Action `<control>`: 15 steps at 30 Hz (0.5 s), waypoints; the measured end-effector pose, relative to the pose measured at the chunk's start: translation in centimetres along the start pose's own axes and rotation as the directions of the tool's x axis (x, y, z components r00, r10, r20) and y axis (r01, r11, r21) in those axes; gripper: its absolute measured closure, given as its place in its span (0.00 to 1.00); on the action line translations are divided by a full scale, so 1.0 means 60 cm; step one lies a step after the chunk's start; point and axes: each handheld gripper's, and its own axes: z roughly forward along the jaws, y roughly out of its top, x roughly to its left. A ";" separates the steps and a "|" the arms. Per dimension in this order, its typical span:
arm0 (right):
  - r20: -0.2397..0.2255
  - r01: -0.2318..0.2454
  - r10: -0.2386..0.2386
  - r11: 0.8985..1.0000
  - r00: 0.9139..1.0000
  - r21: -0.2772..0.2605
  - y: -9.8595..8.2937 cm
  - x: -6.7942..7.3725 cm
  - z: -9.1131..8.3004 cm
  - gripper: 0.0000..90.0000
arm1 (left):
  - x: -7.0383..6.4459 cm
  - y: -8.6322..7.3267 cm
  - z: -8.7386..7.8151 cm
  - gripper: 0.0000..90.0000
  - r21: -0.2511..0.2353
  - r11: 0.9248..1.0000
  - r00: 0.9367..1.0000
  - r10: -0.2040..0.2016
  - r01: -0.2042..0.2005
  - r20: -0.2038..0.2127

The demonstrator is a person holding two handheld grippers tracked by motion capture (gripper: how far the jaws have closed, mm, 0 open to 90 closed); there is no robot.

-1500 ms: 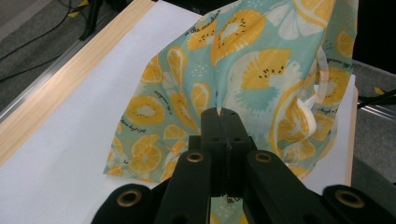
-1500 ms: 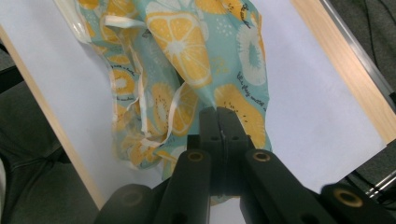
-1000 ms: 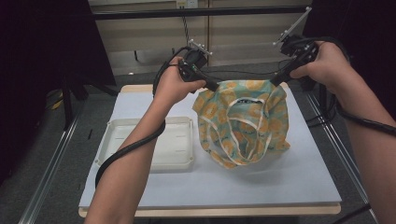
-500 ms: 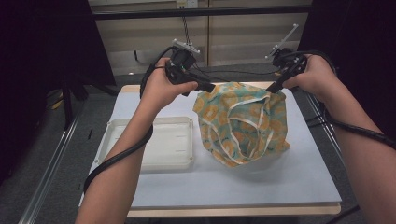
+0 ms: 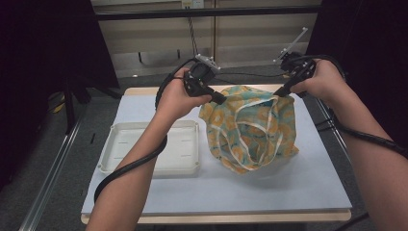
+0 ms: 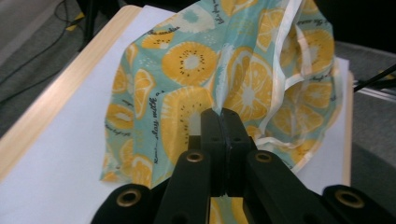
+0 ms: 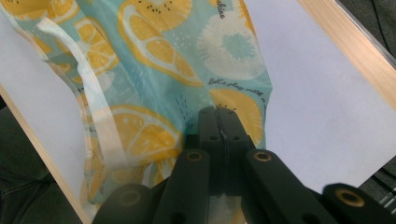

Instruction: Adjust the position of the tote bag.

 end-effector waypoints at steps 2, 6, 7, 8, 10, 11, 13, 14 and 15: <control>0.002 0.002 -0.002 1.000 1.000 -0.001 0.000 0.000 0.000 1.00 | -0.002 0.006 -0.006 1.00 -0.007 1.000 1.000 -0.012 0.012 -0.006; -0.006 0.010 -0.010 1.000 1.000 -0.010 -0.001 -0.001 0.001 1.00 | -0.001 0.017 -0.024 1.00 -0.038 0.999 1.000 -0.017 0.017 0.000; -0.006 0.010 -0.010 1.000 1.000 -0.010 -0.001 -0.001 0.001 1.00 | -0.001 0.021 -0.028 1.00 -0.036 0.999 1.000 -0.013 0.013 -0.005; -0.007 0.010 -0.011 1.000 1.000 -0.014 -0.001 -0.001 0.001 1.00 | 0.000 0.026 -0.032 1.00 -0.043 0.999 1.000 -0.011 0.010 -0.016; -0.009 0.016 -0.017 1.000 1.000 -0.018 -0.001 -0.002 0.002 1.00 | 0.001 0.033 -0.035 1.00 -0.058 0.998 1.000 -0.017 0.016 -0.022; -0.012 0.020 -0.020 1.000 1.000 -0.016 -0.002 -0.003 0.002 0.99 | 0.005 0.039 -0.035 1.00 -0.063 0.998 0.999 -0.016 0.015 -0.029; -0.013 0.024 -0.024 1.000 1.000 -0.018 -0.002 -0.004 0.001 0.99 | 0.013 0.045 -0.031 1.00 -0.077 0.997 0.999 -0.034 0.031 -0.039; -0.017 0.027 -0.027 1.000 0.999 -0.014 -0.002 -0.005 0.002 0.99 | 0.016 0.048 -0.029 1.00 -0.082 0.996 0.998 -0.045 0.042 -0.040; -0.017 0.027 -0.027 1.000 0.999 -0.014 -0.002 -0.005 0.002 0.99 | 0.021 0.050 -0.025 1.00 -0.084 0.995 0.998 -0.051 0.047 -0.042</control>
